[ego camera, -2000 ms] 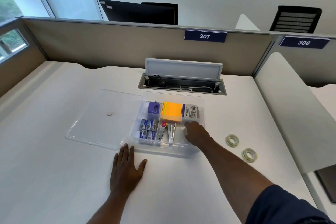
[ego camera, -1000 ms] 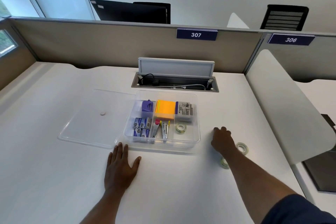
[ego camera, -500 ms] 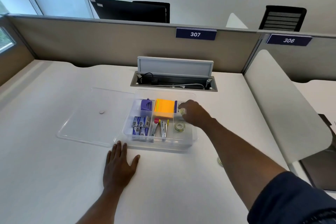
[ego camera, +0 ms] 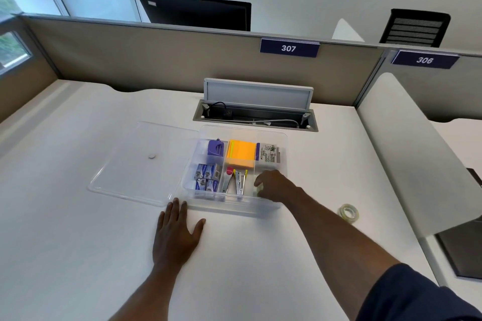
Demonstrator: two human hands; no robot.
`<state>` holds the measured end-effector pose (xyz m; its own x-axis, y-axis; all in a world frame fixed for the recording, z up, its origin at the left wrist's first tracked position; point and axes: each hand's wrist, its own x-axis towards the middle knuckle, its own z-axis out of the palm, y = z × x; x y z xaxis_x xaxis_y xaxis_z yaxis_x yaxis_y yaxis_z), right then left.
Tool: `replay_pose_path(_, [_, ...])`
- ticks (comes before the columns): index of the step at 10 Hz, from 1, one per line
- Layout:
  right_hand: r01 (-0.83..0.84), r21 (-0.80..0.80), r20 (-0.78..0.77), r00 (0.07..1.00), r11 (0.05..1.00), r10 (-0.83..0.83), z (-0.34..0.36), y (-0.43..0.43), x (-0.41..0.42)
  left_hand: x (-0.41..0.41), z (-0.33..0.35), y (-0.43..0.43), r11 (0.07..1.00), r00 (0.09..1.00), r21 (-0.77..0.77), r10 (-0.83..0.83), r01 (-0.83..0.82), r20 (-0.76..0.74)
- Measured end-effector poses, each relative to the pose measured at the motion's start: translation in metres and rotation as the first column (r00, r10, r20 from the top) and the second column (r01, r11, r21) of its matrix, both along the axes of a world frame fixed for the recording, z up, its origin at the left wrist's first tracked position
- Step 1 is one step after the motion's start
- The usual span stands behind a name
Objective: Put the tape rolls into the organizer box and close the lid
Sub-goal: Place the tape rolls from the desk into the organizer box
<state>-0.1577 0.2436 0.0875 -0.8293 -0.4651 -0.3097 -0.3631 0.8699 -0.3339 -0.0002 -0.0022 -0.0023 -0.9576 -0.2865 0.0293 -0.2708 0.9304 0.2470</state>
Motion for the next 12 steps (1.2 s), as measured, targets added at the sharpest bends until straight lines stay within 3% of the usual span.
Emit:
replay_pose_path(1, [0.025,-0.039,0.035,0.999,0.999,-0.024,-0.001,0.002,0.0,0.0,0.0,0.0,1.0,1.0,0.007,0.0,0.0,-0.005])
replay_pose_path(2, [0.103,-0.109,-0.061,0.992,0.989,-0.11,0.001,0.005,-0.001,0.0,0.001,0.0,1.0,1.0,0.006,0.0,0.0,-0.008])
replay_pose_path(3, [0.256,-0.233,-0.272,0.909,0.938,-0.315,0.008,0.01,-0.003,0.0,0.001,0.0,1.0,1.0,0.009,0.003,-0.003,-0.014])
replay_pose_path(4, [0.422,-0.314,-0.42,0.742,0.85,-0.523,0.016,0.022,-0.004,0.001,0.001,0.0,1.0,1.0,0.007,0.002,-0.002,-0.015])
replay_pose_path(5, [0.666,-0.175,-0.388,0.631,0.725,-0.672,0.013,0.048,-0.007,0.001,0.001,0.001,1.0,1.0,0.005,0.0,0.0,-0.01])
replay_pose_path(6, [0.85,0.092,-0.226,0.525,0.519,-0.82,-0.003,0.083,-0.006,0.0,0.001,0.001,1.0,1.0,0.009,-0.002,0.003,-0.009])
replay_pose_path(7, [0.904,0.227,-0.099,0.39,0.361,-0.915,-0.025,0.114,0.005,0.001,0.001,0.001,1.0,1.0,0.013,-0.004,0.004,-0.007])
replay_pose_path(8, [0.87,0.25,-0.107,0.462,0.425,-0.881,-0.037,0.138,0.017,0.0,0.001,0.001,1.0,1.0,0.008,-0.004,0.004,-0.005])
replay_pose_path(9, [0.826,0.138,-0.161,0.563,0.547,-0.81,-0.039,0.141,0.023,0.0,0.0,0.001,1.0,1.0,0.012,-0.007,0.007,-0.011])
replay_pose_path(11, [0.743,-0.104,-0.135,0.648,0.661,-0.75,-0.013,0.102,0.009,0.0,-0.001,0.001,1.0,1.0,0.002,-0.005,0.005,-0.003])
replay_pose_path(12, [0.586,-0.263,-0.165,0.756,0.767,-0.634,0.007,0.075,-0.003,-0.001,-0.001,0.001,1.0,1.0,-0.001,-0.004,0.004,0.003])
